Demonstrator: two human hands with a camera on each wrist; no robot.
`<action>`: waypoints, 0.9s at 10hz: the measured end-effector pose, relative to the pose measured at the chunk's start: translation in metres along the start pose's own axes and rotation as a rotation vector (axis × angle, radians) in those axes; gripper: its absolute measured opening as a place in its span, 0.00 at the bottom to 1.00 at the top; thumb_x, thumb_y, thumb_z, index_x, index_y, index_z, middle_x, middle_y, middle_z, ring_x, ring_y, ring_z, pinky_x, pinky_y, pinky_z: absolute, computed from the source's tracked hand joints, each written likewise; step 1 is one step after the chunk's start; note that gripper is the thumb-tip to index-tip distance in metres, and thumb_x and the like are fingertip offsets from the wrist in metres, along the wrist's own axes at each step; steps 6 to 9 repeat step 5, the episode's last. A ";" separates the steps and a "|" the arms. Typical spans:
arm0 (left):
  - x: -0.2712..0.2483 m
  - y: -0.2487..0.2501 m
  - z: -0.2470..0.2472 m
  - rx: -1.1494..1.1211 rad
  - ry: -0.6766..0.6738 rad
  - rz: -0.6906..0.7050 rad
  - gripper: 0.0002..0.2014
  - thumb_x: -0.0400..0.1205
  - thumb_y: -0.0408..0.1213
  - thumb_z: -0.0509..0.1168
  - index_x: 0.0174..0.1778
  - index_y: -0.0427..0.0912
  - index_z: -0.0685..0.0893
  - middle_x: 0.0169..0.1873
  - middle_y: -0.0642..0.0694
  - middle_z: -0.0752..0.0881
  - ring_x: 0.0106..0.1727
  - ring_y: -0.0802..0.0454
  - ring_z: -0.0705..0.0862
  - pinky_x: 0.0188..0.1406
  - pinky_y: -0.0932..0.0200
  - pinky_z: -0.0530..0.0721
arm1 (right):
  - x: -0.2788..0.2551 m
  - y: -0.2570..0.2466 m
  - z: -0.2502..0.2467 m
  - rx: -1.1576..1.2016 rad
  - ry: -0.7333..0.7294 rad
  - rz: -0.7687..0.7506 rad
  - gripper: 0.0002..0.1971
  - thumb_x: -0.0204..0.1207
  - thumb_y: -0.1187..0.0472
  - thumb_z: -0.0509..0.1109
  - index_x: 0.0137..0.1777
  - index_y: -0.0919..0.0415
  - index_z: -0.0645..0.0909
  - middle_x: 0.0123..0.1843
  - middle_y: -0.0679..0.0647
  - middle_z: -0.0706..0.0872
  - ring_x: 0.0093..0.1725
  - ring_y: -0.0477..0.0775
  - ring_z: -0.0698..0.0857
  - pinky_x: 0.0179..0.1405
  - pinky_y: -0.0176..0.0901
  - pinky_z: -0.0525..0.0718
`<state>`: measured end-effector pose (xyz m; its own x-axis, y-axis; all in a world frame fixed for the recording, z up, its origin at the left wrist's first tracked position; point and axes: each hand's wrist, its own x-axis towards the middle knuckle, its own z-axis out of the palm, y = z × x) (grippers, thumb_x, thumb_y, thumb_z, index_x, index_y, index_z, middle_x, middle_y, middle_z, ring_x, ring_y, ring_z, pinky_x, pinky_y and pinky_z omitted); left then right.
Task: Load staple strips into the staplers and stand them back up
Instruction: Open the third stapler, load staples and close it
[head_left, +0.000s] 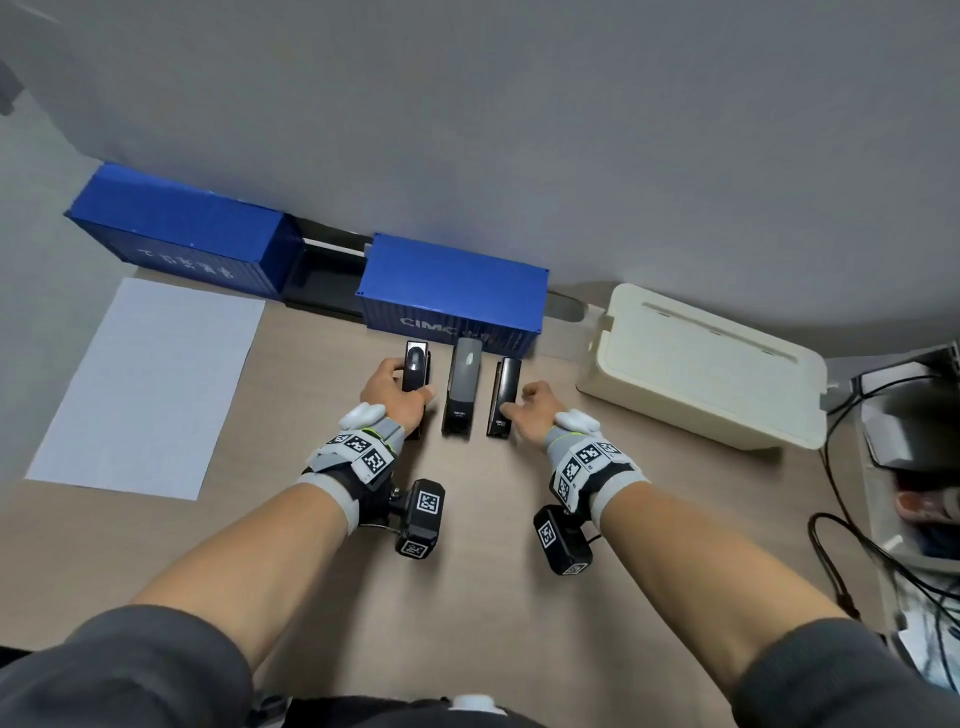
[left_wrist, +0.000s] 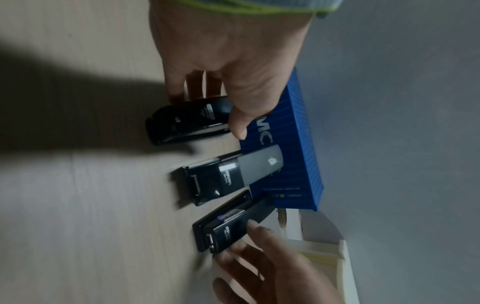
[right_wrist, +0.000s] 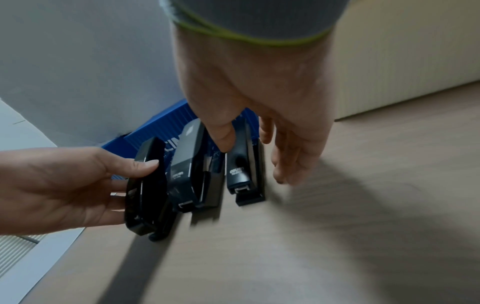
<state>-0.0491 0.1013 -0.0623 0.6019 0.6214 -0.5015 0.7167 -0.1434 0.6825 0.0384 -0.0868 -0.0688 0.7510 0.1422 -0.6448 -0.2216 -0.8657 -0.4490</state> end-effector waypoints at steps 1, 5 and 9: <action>0.006 0.001 0.000 -0.007 0.004 0.030 0.25 0.76 0.43 0.75 0.70 0.47 0.79 0.57 0.43 0.88 0.48 0.47 0.81 0.50 0.58 0.76 | 0.002 0.000 0.001 0.003 0.023 0.004 0.29 0.72 0.44 0.68 0.71 0.55 0.69 0.57 0.55 0.86 0.54 0.60 0.85 0.61 0.51 0.81; -0.017 0.018 -0.020 -0.032 0.070 0.031 0.35 0.76 0.43 0.76 0.78 0.43 0.71 0.72 0.37 0.77 0.69 0.38 0.80 0.66 0.47 0.78 | -0.021 0.021 -0.018 0.211 -0.058 -0.073 0.04 0.68 0.53 0.70 0.41 0.51 0.83 0.39 0.52 0.88 0.43 0.59 0.88 0.42 0.46 0.85; -0.017 0.018 -0.020 -0.032 0.070 0.031 0.35 0.76 0.43 0.76 0.78 0.43 0.71 0.72 0.37 0.77 0.69 0.38 0.80 0.66 0.47 0.78 | -0.021 0.021 -0.018 0.211 -0.058 -0.073 0.04 0.68 0.53 0.70 0.41 0.51 0.83 0.39 0.52 0.88 0.43 0.59 0.88 0.42 0.46 0.85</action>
